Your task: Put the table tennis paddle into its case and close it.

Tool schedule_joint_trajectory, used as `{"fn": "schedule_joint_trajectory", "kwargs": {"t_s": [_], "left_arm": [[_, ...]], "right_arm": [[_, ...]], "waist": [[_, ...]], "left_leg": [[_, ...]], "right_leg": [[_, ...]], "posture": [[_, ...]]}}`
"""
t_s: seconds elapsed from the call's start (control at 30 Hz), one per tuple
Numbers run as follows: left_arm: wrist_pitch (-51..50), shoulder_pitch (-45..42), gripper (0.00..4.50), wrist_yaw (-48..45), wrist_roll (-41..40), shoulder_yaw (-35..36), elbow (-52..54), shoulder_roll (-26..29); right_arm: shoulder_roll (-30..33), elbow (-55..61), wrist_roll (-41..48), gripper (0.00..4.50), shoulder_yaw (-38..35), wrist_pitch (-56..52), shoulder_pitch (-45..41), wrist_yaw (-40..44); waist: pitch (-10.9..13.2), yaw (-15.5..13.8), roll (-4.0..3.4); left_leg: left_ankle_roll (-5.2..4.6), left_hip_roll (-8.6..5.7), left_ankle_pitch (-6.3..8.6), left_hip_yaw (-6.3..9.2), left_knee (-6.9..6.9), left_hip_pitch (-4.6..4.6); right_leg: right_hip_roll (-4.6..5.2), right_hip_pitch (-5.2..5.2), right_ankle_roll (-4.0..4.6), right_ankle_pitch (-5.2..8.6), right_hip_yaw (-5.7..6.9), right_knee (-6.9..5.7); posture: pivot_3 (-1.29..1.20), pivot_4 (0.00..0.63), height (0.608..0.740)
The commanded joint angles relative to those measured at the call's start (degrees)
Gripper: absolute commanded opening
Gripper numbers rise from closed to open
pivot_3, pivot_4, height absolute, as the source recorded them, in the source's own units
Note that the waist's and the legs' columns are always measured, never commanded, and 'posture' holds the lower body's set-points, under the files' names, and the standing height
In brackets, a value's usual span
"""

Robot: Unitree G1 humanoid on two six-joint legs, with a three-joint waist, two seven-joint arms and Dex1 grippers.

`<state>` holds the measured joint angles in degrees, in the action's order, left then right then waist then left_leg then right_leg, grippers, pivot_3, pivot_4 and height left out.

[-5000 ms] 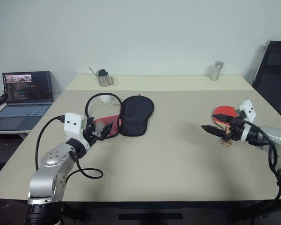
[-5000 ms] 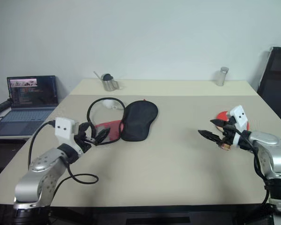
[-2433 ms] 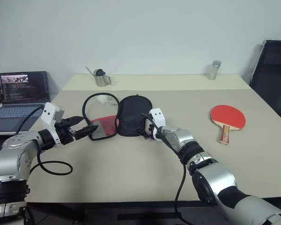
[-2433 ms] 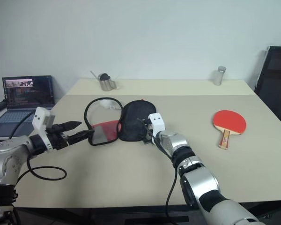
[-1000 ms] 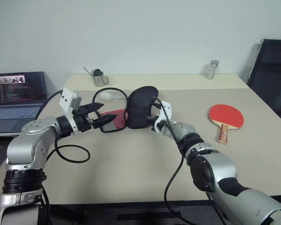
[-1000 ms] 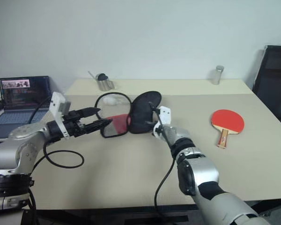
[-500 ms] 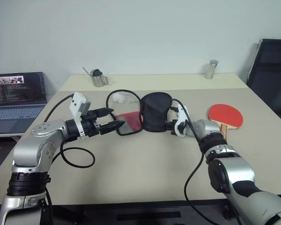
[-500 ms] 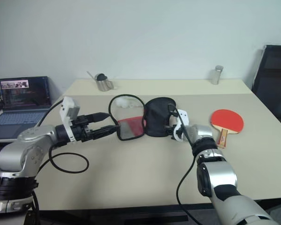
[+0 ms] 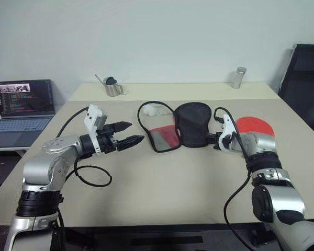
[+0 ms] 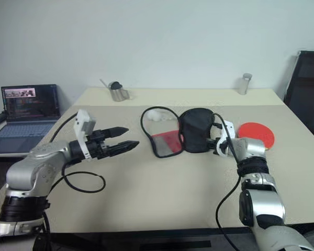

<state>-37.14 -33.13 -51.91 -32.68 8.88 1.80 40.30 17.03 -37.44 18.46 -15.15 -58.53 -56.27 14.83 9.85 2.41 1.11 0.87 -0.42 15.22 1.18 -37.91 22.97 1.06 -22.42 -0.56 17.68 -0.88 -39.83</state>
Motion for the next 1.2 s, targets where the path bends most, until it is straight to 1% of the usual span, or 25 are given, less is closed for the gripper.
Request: {"fn": "schedule_joint_trajectory", "kwargs": {"t_s": [0.03,0.13,0.27,0.43,0.63,0.9,1.1,1.2], "left_arm": [[1.04,-2.24,4.50,0.46,0.03,0.66,0.00,-0.19],[0.86,-3.03,4.50,0.15,-0.22,0.68,-0.33,-0.35],[0.79,-2.75,4.50,-0.89,-0.17,0.18,-0.11,-0.05],[0.91,-2.47,4.50,-1.27,0.05,-0.19,-0.11,-0.10],[0.90,-2.07,4.50,-1.47,0.31,-0.49,0.18,-0.09],[0.36,-1.46,4.50,-1.05,-0.05,-0.10,1.13,0.04],[0.15,-1.36,4.50,-0.78,-0.19,-0.14,1.48,-0.14],[0.18,-1.49,4.50,-0.72,-0.19,-0.33,1.44,-0.39]], "right_arm": [[-0.38,8.91,2.77,0.03,-2.89,-5.64,3.11,-2.00],[-1.86,15.72,4.07,0.03,-3.68,-10.05,6.92,-3.57],[-2.02,20.46,4.65,0.03,-4.14,-13.01,9.70,-4.25],[0.24,18.51,3.70,0.03,-3.91,-11.51,8.78,-3.43],[2.98,12.34,2.57,0.03,-2.69,-7.76,5.02,-1.62],[3.82,11.03,2.59,0.03,-0.72,-7.79,4.90,-0.55],[4.14,9.36,2.34,0.03,-1.66,-7.91,4.47,-1.67],[4.99,8.48,1.32,0.68,-1.66,-5.83,4.08,-2.59]], "waist": [[0.00,-0.04,0.00],[0.00,-0.04,0.00],[0.00,-0.10,0.00],[0.00,-0.38,0.00],[0.00,-0.42,0.00],[0.01,-0.41,0.01],[0.00,-0.41,0.01],[0.00,-0.45,0.01]], "left_leg": [[0.00,0.00,0.00,0.00,0.00,0.00],[0.00,0.00,0.00,-0.01,0.01,0.01],[0.00,0.00,0.00,-0.01,0.00,0.00],[0.00,-0.02,0.00,-0.01,-0.02,0.00],[-0.01,-0.02,0.00,-0.02,-0.02,0.00],[-0.01,-0.01,0.00,-0.02,-0.01,0.00],[-0.01,-0.01,0.00,-0.02,-0.01,0.01],[-0.01,-0.01,0.00,-0.02,-0.01,0.00]], "right_leg": [[0.00,0.00,0.00,0.00,-0.01,0.01],[0.00,0.00,0.00,0.00,-0.02,0.03],[0.00,0.00,0.00,0.00,-0.02,0.01],[0.00,0.02,0.00,0.00,-0.02,0.03],[0.00,0.02,0.00,0.00,-0.02,0.05],[-0.01,0.02,0.00,0.00,-0.02,0.07],[-0.01,0.02,0.00,0.00,-0.03,0.07],[-0.01,0.02,0.00,0.00,-0.02,0.08]], "posture": [[0.00,0.150,0.740],[0.00,0.150,0.740],[0.00,0.150,0.740],[0.00,0.150,0.740],[0.00,0.150,0.740],[0.00,0.150,0.740],[0.00,0.150,0.740],[0.00,0.150,0.740]]}}
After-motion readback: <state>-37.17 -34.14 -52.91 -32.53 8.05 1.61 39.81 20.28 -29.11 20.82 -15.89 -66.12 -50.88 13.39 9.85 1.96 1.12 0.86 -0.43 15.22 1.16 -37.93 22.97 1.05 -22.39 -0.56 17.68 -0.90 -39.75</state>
